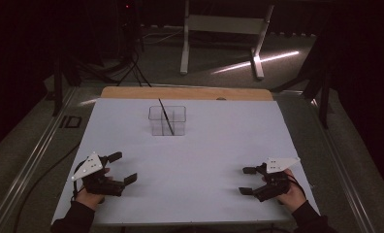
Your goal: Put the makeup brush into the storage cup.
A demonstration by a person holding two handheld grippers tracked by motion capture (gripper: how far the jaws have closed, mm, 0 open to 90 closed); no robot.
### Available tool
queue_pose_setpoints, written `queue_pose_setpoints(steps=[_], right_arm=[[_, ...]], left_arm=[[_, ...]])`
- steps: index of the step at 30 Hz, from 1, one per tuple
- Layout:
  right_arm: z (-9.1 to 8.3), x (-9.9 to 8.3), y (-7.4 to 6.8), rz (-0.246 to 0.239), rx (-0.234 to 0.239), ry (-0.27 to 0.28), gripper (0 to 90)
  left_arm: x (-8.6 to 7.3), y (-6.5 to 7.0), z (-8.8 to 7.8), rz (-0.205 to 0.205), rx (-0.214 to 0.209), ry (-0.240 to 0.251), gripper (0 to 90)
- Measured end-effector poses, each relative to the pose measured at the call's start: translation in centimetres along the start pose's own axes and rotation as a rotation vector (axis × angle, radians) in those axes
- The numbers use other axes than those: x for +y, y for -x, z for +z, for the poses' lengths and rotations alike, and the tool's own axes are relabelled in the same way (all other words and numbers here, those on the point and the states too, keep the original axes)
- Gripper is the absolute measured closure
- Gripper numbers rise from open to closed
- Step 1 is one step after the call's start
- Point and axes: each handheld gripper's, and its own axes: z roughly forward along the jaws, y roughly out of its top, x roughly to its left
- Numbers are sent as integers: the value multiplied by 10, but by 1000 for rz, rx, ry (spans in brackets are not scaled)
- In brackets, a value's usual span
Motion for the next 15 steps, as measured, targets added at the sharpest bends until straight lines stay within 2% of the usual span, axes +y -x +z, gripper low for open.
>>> queue_pose_setpoints(steps=[3, 7, 9, 10, 11, 12, 13, 15], right_arm=[[3, 0, 1, 19, 20, -1, 190], [5, 1, 1, 43, 6, 13, 188], [5, 0, 1, 93, 1, 5, 177], [6, -1, 2, 143, 0, -14, 163], [6, -3, 5, 229, -3, -56, 172], [7, -4, 6, 271, -5, -77, 171], [7, -5, 7, 255, -11, -60, 163], [5, -4, 7, 253, -13, -34, 165]], left_arm=[[0, 0, 0, 2, -4, -3, 9], [0, 0, 1, -1, -9, -3, 9], [0, 0, 1, -1, -9, -3, 9], [0, 0, 1, 0, -9, -5, 9], [0, 0, 1, 0, -9, -6, 9], [0, 0, 2, 0, -9, -6, 9], [0, 0, 2, 1, -9, -6, 9], [-1, 0, 2, 1, -10, -7, 9]])
